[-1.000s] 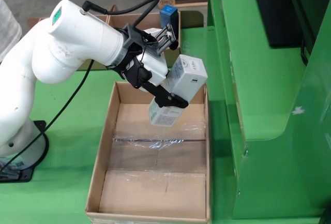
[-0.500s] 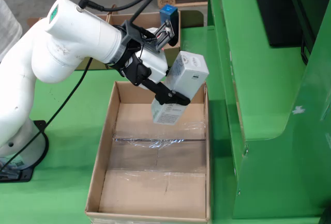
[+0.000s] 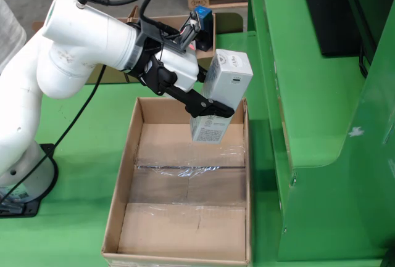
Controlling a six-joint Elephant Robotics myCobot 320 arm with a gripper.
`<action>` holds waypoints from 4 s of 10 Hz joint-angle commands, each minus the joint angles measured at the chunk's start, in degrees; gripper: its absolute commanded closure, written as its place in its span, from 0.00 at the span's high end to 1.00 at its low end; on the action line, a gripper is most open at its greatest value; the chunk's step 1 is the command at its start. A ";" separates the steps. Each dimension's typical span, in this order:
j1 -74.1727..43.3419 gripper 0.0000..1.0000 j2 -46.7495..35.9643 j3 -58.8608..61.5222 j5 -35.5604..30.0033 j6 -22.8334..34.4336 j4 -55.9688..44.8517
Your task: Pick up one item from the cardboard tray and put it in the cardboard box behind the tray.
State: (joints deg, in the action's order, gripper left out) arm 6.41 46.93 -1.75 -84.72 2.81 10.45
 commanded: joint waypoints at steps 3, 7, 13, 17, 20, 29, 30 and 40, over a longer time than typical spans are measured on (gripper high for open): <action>0.36 0.00 -2.80 1.75 0.41 0.35 0.94; 0.36 0.00 -2.80 1.75 0.41 0.35 0.94; 0.36 0.00 -2.80 1.75 0.41 0.35 0.94; 0.36 0.00 -2.80 1.75 0.41 0.35 0.94; 0.36 0.00 -2.80 1.75 0.41 0.35 0.94; 0.36 0.00 -2.80 1.75 0.41 0.35 0.94; 0.36 0.00 -2.80 1.75 0.41 0.35 0.94; 5.95 0.00 -4.70 1.75 0.15 1.78 -3.49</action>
State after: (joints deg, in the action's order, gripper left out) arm 9.22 45.52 -1.75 -84.81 3.69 7.73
